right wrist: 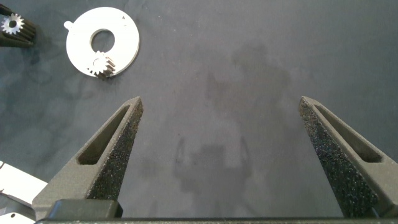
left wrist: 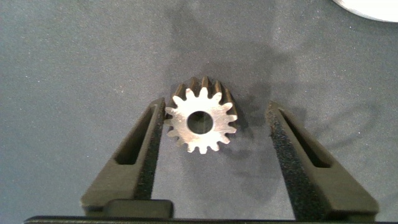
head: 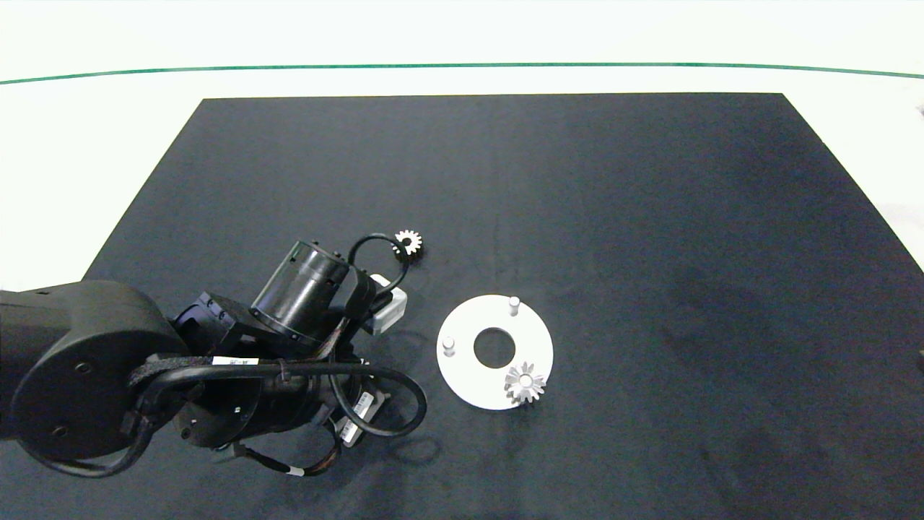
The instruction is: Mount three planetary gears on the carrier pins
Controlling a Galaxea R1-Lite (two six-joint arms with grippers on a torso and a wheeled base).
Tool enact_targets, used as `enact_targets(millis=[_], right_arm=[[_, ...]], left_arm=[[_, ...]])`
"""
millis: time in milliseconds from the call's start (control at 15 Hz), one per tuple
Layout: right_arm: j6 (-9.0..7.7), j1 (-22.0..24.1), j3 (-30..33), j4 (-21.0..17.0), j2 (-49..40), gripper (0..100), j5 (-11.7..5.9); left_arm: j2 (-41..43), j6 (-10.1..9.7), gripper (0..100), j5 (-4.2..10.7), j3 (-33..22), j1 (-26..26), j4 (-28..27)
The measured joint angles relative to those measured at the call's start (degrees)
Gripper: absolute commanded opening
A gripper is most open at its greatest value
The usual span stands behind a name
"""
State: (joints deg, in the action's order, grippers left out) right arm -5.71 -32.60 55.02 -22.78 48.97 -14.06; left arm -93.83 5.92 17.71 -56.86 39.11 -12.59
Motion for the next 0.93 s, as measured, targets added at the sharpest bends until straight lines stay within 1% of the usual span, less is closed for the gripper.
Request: enact_targets(millis=[467,800,867,933], right_arm=[[0.01,-0.1,0.0,0.0,0.1,100,0.04],[0.04,-0.1,0.1,0.0,0.0,100,0.22],[0.06,-0.1,0.1,0.1,0.0,100,0.22],[0.06,-0.1,0.2,0.1,0.0,100,0.22]], left_arm=[[-0.4,0.07,44,0.0,-0.5,0.0,0.2],[-0.7,0.02,35,0.12,-0.1,0.0,0.3],[-0.7,-0.17,32,0.15,-0.2,0.0,0.2],[-0.5,-0.96,30,0.12,-0.5,0.0,0.0]])
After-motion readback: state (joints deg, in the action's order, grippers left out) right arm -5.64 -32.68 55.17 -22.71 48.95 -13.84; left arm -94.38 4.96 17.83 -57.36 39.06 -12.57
